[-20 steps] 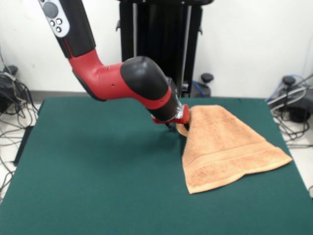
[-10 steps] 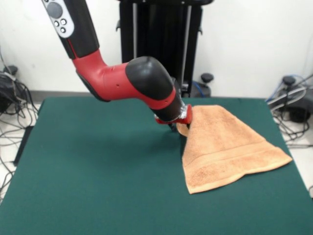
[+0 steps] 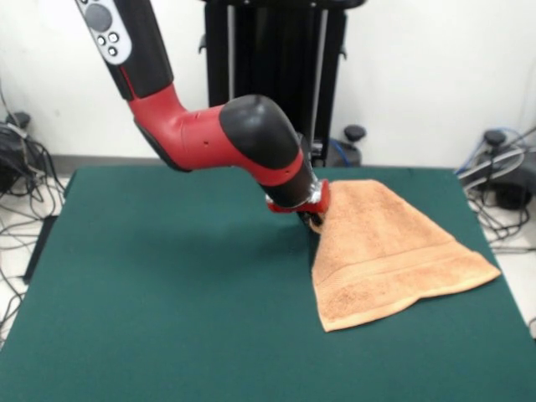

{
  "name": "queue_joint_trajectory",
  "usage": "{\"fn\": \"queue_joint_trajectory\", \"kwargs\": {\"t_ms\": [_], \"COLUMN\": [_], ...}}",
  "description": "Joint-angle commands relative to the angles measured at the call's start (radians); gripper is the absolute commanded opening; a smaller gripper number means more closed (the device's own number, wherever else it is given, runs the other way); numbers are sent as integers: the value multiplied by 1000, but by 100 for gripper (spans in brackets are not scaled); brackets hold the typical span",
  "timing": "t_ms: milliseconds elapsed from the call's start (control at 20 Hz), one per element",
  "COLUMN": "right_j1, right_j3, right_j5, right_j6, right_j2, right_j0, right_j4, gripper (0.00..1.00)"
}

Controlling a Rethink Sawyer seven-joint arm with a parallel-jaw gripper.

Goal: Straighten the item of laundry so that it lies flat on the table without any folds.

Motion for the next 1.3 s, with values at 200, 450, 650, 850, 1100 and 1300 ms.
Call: {"fn": "queue_joint_trajectory", "kwargs": {"t_ms": [200,450,650,850,1100,1300], "right_j1": [133,92,-68,-84,-146,-164], "right_j3": [24,13,-4,-26,-32,-64], "right_j5": [-154,-111,-13,17,35,48], "right_j6": [75,62,46,13,8,-24], "right_j2": [86,59,-17,-42,-101,-139], "right_j0": [89,109,178,187,207,203], "right_j4": [-11,-19,-45,-61,-90,-121], "gripper": [0,0,0,0,0,0]}}
